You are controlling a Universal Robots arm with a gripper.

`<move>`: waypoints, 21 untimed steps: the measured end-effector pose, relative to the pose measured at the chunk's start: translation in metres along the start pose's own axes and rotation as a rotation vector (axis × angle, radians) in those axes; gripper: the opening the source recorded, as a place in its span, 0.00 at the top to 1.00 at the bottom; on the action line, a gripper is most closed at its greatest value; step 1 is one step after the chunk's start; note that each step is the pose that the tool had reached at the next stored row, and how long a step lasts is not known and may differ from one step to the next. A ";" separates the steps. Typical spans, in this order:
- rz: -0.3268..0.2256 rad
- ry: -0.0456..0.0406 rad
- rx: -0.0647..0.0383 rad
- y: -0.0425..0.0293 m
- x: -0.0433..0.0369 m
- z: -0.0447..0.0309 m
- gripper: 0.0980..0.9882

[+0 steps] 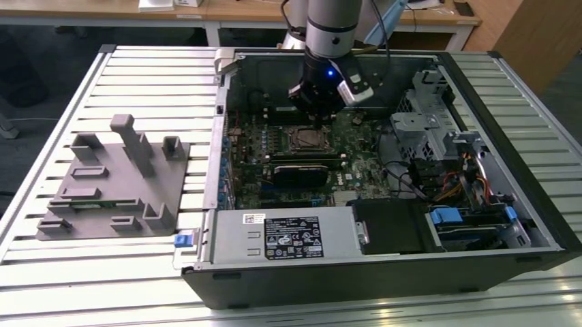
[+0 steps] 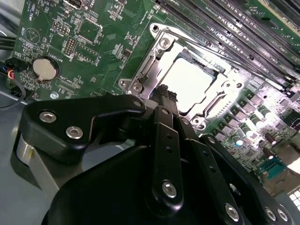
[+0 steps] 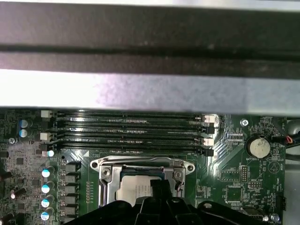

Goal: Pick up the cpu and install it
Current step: 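Install the second cpu locking lever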

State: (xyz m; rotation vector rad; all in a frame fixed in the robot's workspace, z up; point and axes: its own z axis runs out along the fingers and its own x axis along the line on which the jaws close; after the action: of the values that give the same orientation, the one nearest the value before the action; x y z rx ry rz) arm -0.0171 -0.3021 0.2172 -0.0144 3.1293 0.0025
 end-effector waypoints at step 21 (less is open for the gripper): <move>0.000 0.0000 -0.001 -0.0089 -0.0001 -0.0193 0.99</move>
State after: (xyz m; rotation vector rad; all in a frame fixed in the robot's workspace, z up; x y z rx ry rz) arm -0.0172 -0.3110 0.2364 -0.0144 3.1293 0.0044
